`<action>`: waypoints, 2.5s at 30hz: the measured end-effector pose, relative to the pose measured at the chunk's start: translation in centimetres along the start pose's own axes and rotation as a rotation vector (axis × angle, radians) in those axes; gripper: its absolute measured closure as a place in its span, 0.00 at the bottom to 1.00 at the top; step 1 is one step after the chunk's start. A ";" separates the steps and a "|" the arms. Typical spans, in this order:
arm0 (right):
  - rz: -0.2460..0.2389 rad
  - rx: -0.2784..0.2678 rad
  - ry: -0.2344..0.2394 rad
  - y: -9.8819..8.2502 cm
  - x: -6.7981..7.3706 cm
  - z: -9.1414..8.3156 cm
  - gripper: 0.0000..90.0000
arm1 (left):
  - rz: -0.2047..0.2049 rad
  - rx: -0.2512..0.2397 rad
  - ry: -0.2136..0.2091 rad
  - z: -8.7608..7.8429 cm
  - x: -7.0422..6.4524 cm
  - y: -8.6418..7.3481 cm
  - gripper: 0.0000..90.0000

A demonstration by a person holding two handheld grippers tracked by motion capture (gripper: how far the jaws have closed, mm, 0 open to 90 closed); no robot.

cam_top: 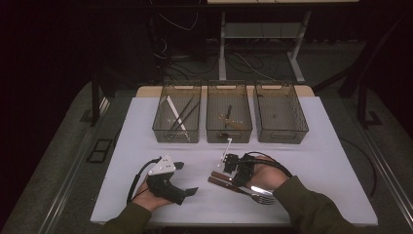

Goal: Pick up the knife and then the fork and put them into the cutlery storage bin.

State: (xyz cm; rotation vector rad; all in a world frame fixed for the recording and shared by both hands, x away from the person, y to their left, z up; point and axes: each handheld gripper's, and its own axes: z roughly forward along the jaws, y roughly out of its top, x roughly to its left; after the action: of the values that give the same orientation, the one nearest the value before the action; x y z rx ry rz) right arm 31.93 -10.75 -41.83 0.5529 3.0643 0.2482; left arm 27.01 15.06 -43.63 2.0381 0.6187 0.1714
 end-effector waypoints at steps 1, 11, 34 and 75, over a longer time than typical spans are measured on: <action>0.000 -0.008 -0.002 -0.1 0.0 0.0 0.85 | 0.000 -0.001 0.001 0.0 0.0 0.0 0.00; 0.042 -0.104 -0.012 -1.3 -1.1 -1.7 0.85 | 0.001 -0.007 0.002 0.0 0.0 0.0 0.00; 0.262 -0.399 -0.004 -6.8 -5.0 -5.5 0.85 | 0.006 -0.020 -0.004 -0.2 0.0 0.1 0.00; 0.470 -0.739 -0.283 -11.7 -13.5 -15.0 0.85 | 0.004 -0.017 0.001 -0.1 0.0 0.1 0.00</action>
State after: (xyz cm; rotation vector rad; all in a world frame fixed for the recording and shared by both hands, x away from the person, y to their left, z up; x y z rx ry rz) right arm 39.86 -28.58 -29.00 1.0944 2.2778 1.1231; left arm 27.01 15.13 -43.52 2.0230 0.6124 0.1799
